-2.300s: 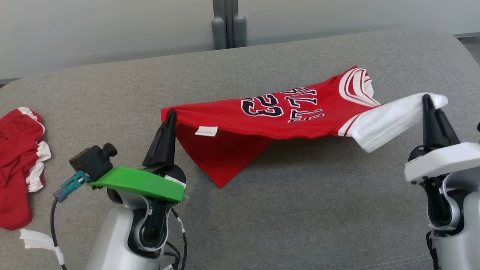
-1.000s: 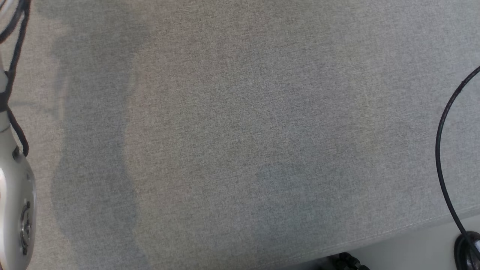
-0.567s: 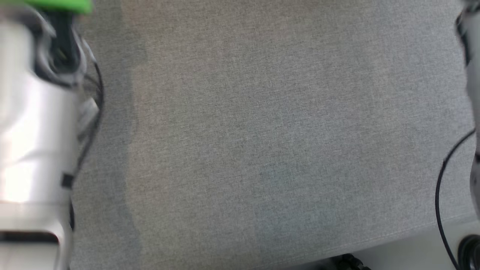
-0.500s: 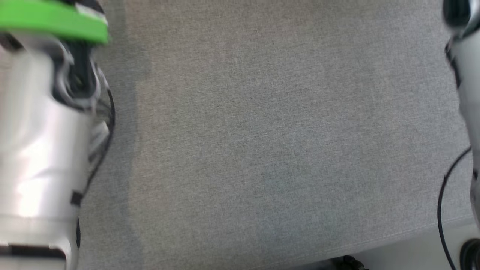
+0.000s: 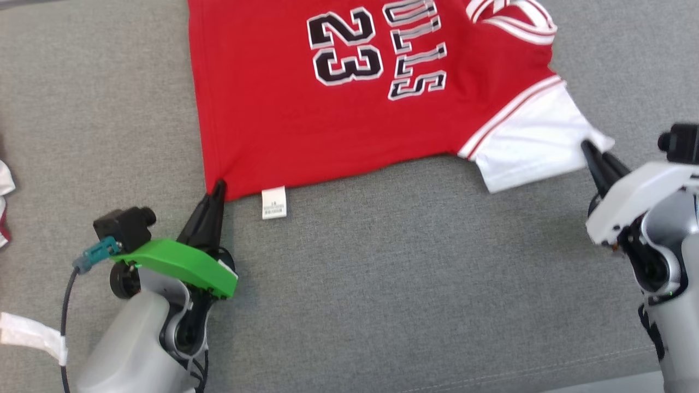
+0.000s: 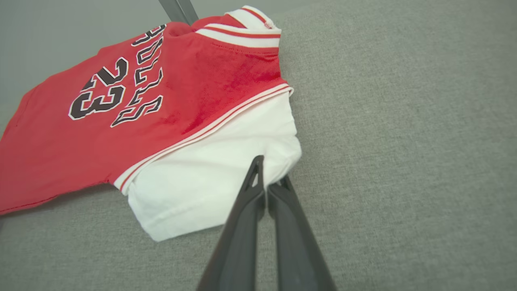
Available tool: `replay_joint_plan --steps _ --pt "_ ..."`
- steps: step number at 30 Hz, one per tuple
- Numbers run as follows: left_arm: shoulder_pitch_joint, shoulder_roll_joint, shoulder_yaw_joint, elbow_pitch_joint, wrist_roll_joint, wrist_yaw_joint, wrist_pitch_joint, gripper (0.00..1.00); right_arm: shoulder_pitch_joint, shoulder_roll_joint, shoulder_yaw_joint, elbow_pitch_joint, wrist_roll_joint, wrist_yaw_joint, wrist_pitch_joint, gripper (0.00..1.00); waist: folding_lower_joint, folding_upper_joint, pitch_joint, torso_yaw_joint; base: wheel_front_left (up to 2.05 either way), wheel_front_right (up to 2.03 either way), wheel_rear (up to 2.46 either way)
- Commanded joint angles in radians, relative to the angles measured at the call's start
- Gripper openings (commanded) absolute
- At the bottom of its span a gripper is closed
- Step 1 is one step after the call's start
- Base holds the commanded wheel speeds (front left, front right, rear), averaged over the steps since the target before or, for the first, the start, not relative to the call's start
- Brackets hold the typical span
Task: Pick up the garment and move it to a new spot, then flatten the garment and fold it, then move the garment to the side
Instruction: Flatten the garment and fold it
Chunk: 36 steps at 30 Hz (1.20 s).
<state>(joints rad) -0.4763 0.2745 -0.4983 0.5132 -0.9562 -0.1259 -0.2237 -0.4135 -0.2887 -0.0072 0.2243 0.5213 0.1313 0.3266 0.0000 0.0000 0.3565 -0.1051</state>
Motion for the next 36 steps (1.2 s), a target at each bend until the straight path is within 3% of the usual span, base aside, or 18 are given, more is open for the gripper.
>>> replay_joint_plan --steps 1,7,12,25,30,36 --pt "0.039 0.005 -0.006 -0.006 -0.008 0.007 0.003 0.0 0.056 0.021 -0.029 -0.037 -0.028 -0.001 0.037 0.0 0.0 0.0 -0.073 0.033 0.0 0.0 0.0" --pt "0.133 0.025 -0.025 -0.041 0.007 0.059 0.018 0.0 0.271 0.166 -0.152 -0.244 -0.128 -0.001 0.247 0.0 0.0 0.0 -0.118 0.045 0.0 0.0 0.0" --pt "0.2 0.047 -0.043 -0.08 0.006 0.1 0.057 0.0 0.376 0.222 -0.195 -0.362 -0.167 -0.001 0.365 0.0 0.0 0.0 -0.144 0.053 0.0 0.0 0.0" --pt "0.377 0.085 -0.075 -0.211 0.012 0.223 0.109 0.0 0.539 0.237 -0.271 -0.455 -0.153 -0.001 0.504 0.0 0.0 0.0 -0.197 0.077 0.0 0.0 0.0" --pt "0.404 0.088 -0.087 -0.263 0.021 0.248 0.109 0.0 0.52 0.237 -0.27 -0.472 -0.15 -0.001 0.482 0.0 0.0 0.0 -0.194 0.081 0.0 0.0 0.0" --pt "0.325 0.1 -0.077 -0.312 0.007 0.256 0.166 0.0 0.436 0.237 -0.253 -0.471 -0.193 -0.001 0.458 0.0 0.0 0.0 -0.18 0.097 0.0 0.0 0.0"
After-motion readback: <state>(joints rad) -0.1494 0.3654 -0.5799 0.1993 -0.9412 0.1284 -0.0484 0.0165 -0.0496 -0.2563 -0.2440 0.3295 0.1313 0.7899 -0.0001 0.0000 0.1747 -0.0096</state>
